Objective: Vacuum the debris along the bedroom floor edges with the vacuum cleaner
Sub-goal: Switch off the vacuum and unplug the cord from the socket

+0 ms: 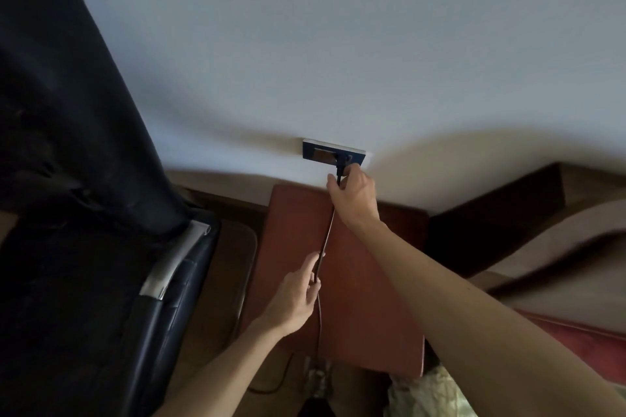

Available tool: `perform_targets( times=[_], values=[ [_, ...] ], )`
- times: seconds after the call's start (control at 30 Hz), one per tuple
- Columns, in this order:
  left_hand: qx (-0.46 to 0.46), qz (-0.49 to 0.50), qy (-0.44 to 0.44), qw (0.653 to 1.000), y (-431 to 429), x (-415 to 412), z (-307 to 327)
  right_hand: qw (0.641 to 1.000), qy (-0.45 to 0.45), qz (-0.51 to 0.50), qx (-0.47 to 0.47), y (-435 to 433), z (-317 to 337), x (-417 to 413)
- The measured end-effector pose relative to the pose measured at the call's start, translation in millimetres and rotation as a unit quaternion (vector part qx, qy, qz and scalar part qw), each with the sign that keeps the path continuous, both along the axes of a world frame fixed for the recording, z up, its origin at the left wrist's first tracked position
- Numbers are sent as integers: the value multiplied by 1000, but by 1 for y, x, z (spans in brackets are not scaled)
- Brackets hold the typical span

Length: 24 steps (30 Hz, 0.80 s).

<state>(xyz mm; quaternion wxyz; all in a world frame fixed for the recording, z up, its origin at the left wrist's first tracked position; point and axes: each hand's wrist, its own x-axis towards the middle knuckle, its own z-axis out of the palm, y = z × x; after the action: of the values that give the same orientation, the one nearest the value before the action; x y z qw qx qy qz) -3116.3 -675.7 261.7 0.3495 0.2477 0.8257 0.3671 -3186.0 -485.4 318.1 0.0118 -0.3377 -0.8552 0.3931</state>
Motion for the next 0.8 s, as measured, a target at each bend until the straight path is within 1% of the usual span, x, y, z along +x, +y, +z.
perform_targets(
  times=[0.1, 0.23, 0.33, 0.47, 0.67, 0.8],
  values=[
    [36, 74, -28, 996, 1, 12, -4, 995, 39, -80, -38, -10, -7, -4],
    [47, 110, -49, 992, -1, 20, -5, 986, 55, -140, -72, -14, -9, -8],
    [67, 119, -64, 988, -5, 21, -7, 983, 78, -149, -73, -12, -15, -9],
    [87, 138, -117, 980, -9, 27, -13, 981, 89, -162, -63, -12, -20, -13],
    [127, 159, -185, 962, -7, 35, -13, 972, 120, -187, -83, -14, -28, -22],
    [133, 176, -178, 959, -6, 36, -13, 974, 116, -180, -69, -13, -31, -22]
  ],
)
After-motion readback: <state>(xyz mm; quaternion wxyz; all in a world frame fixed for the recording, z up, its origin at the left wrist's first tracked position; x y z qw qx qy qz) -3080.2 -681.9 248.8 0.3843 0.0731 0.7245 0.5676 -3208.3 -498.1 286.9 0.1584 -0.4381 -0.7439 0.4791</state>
